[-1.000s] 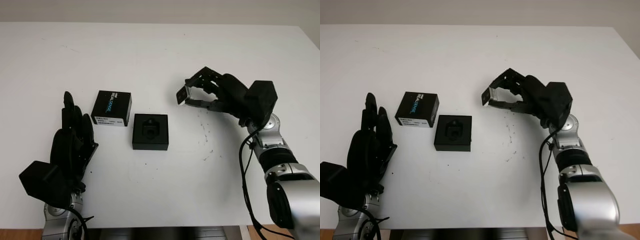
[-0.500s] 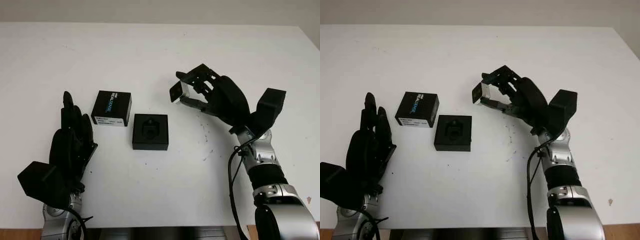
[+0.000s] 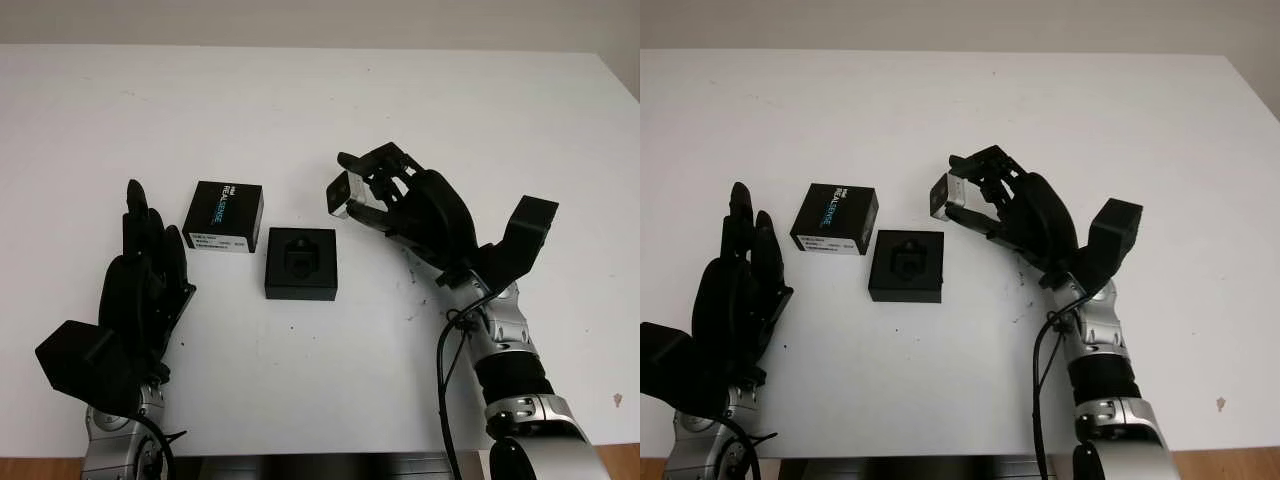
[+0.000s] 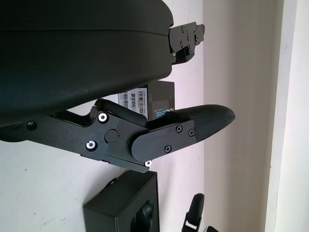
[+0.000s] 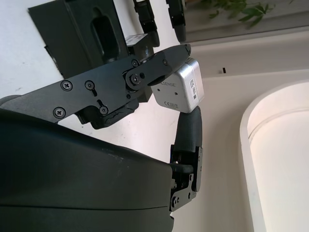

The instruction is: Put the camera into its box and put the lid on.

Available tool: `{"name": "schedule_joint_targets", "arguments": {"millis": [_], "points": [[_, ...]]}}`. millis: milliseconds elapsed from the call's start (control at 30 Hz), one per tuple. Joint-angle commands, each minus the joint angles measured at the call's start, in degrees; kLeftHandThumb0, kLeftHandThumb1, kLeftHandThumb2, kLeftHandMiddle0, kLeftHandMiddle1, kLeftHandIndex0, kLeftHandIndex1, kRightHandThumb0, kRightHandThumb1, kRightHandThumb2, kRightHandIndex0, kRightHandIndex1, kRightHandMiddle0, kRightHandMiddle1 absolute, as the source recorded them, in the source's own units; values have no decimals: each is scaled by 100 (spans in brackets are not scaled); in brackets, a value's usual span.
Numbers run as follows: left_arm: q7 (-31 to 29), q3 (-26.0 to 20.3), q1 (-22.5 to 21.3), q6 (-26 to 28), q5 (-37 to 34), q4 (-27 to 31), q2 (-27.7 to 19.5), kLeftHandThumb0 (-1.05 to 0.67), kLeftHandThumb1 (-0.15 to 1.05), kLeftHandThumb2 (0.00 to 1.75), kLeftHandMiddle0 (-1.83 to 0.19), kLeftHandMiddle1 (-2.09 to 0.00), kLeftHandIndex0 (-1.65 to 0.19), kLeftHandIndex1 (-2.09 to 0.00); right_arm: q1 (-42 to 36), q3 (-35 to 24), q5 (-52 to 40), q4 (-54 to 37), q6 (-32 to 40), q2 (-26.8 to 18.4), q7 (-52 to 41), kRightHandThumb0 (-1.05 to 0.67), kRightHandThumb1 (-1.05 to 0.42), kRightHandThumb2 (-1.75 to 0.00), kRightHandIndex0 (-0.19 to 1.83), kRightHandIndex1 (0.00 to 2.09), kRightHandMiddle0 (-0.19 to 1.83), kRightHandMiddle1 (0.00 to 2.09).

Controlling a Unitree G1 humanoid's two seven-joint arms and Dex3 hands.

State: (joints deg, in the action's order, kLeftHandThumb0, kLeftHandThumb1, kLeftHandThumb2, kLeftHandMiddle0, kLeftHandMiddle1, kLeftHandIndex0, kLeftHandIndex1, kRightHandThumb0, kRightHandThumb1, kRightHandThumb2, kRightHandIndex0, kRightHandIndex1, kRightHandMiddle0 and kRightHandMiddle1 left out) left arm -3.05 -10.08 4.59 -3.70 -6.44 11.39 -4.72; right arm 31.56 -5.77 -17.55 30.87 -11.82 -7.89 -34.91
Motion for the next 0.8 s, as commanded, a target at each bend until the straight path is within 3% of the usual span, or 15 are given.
{"name": "schedule_joint_targets", "arguments": {"millis": [0,267,767], "points": [[9,-1,35,-67,30,1,-21,-68,105,69,19,0,19,0,-112,-28,3,-7,-98,96,66,-41,-104,-6,-19,74,19,178],[-10,4,27,-23,-11,15,-26,-68,105,69,19,0,19,0,-331,-50,-101,-193,-26,403,297,-42,-104,-6,-17,76,21,180],[20,25,0,-81,17,-70,0,-67,105,68,19,-1,19,-1,-657,180,-50,-607,153,540,290,-44,-105,-9,-14,69,20,179]]}}
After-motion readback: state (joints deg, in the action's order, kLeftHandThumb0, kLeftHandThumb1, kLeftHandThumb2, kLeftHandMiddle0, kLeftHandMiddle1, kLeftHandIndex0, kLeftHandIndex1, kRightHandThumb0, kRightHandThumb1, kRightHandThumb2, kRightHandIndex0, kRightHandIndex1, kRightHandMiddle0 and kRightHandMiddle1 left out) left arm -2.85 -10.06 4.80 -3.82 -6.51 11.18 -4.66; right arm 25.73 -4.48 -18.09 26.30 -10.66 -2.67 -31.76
